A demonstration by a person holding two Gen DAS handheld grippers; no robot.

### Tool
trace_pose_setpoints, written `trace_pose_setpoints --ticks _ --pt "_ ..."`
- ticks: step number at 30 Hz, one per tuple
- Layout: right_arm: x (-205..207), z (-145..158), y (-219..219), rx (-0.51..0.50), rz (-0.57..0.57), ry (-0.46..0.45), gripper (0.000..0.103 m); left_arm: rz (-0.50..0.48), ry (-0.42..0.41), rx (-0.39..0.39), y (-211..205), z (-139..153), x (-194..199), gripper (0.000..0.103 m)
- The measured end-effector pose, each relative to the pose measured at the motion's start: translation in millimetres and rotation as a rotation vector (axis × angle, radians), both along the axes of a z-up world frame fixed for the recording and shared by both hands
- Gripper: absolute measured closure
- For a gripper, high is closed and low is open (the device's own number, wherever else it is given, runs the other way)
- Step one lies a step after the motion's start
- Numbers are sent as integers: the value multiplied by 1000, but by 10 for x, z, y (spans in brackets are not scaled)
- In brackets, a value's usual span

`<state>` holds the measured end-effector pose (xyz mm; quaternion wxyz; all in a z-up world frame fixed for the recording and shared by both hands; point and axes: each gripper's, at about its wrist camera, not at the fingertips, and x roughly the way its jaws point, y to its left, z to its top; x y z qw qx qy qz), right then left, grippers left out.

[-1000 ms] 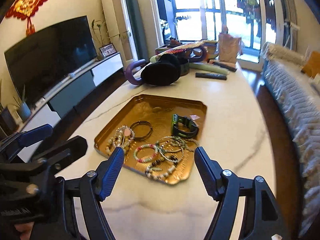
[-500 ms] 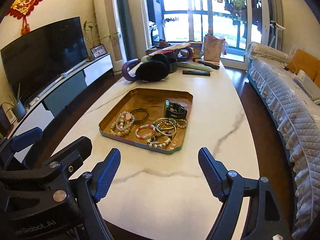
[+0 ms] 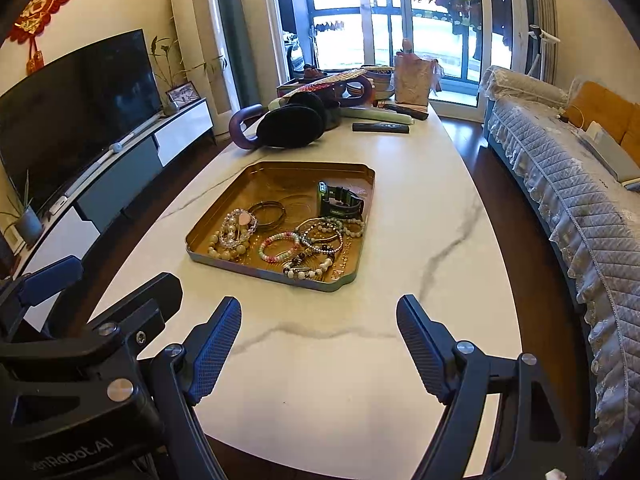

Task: Organize jewelry

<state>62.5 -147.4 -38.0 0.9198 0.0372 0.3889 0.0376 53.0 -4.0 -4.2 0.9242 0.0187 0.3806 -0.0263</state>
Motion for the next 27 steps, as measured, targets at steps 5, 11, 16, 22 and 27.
trace_pose_setpoints --ticks 5,11,16,22,27 --pt "-7 -16 -5 4 -2 6 25 0 5 6 -20 -25 0 4" --pt "-6 -31 -15 4 -1 9 25 -1 7 3 -23 -38 12 4" --pt "-4 -32 -18 7 -2 11 25 0 9 9 -27 -60 20 3" --pt "3 -56 -30 8 1 16 25 3 13 10 -21 -93 21 3" --pt "4 -59 -31 8 1 17 25 3 11 10 -24 -86 20 3"
